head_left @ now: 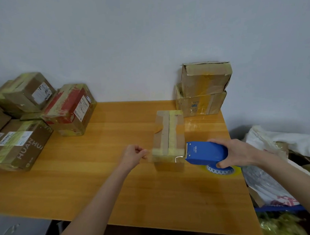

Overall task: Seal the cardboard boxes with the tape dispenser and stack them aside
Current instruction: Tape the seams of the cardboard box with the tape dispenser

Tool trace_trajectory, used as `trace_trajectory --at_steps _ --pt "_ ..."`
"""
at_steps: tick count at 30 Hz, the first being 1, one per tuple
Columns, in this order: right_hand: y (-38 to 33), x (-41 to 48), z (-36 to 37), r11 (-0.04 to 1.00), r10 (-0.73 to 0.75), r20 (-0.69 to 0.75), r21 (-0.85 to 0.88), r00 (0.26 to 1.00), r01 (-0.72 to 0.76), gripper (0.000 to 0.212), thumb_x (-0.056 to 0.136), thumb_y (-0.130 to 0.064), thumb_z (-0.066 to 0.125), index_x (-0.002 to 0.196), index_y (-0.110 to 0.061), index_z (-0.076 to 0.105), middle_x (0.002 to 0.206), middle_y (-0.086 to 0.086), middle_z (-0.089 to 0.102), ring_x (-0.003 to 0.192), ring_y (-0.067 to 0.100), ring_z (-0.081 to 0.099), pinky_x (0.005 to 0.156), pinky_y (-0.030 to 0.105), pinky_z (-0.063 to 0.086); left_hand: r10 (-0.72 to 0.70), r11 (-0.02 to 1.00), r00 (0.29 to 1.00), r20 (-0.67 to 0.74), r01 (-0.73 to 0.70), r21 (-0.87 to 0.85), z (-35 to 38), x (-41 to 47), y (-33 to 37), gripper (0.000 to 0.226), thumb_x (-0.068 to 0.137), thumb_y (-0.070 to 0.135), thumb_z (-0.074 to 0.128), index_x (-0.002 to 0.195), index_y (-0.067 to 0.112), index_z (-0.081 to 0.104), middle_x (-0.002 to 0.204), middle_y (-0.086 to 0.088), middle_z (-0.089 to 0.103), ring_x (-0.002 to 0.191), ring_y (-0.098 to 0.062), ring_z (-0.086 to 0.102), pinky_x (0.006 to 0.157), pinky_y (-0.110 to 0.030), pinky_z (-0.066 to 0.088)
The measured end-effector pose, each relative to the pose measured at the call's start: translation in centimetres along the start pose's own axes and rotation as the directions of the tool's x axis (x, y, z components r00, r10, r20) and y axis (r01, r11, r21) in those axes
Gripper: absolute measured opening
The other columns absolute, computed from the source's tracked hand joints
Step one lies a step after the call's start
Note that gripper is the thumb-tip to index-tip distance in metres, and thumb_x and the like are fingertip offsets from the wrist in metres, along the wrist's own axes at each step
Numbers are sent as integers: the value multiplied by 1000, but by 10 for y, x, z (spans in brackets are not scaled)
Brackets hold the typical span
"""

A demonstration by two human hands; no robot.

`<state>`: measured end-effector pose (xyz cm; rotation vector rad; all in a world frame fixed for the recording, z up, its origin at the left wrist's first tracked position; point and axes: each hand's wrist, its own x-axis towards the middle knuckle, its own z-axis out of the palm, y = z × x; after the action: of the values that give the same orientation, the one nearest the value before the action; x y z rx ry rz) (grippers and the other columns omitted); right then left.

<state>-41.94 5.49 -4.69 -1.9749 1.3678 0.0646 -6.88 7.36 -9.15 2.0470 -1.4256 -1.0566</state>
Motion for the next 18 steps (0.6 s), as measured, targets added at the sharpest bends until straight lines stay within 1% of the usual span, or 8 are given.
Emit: trace_trajectory --at_steps 6,8,10,11,13,15,16,18 --pt "3 12 15 999 -10 26 47 1000 9 67 70 -32 78 113 -59 35 110 -19 54 100 6 56 89 32 51 25 998 1000 -16 -24 53 12 5 -8 18 91 36 63 80 23 66 75 12 71 66 -14 63 63 -37 57" --pt "4 12 16 998 -15 25 57 1000 13 64 68 -34 77 110 -60 36 109 -19 54 100 7 57 88 31 51 41 989 999 22 -44 141 8 6 -9 27 90 43 62 112 28 64 93 9 72 64 -10 59 60 -35 53" --pt "7 11 17 998 -7 18 69 1000 6 65 67 -35 77 113 -59 37 110 -17 55 101 9 58 89 34 51 25 927 994 102 -62 370 2 7 -15 64 90 46 62 146 38 32 132 1 56 95 -18 63 68 -33 51" --pt "9 10 19 998 -2 13 67 1000 1 67 68 -35 78 117 -56 38 111 -17 56 101 9 58 90 35 52 33 885 997 68 -61 462 0 5 -17 71 92 43 60 151 37 21 146 -2 43 111 -22 58 77 -34 51" --pt "10 8 22 998 3 -12 70 1000 -2 70 69 -38 79 121 -55 36 112 -19 55 103 9 58 91 35 52 256 840 960 -113 -163 518 3 -5 -14 57 97 31 54 149 29 31 151 -2 38 120 -22 52 85 -34 50" --pt "9 7 25 997 -5 -35 78 999 7 72 68 -45 80 120 -58 32 112 -25 53 103 5 56 90 30 50 598 743 779 -189 -450 496 20 -20 1 41 99 25 49 140 20 48 144 -1 48 124 -18 50 95 -32 47" --pt "8 7 26 997 -13 -41 79 999 16 74 68 -49 80 123 -59 32 114 -26 52 105 4 55 91 29 49 684 659 723 -97 -556 506 33 -28 12 43 100 29 43 141 20 45 147 1 44 131 -15 43 105 -31 40" --pt "8 7 27 997 -38 -52 71 998 42 79 68 -54 79 132 -56 32 120 -24 53 109 5 54 92 32 49 663 531 722 199 -641 554 59 -40 24 55 100 43 26 151 29 9 159 9 8 146 -10 5 119 -32 5"
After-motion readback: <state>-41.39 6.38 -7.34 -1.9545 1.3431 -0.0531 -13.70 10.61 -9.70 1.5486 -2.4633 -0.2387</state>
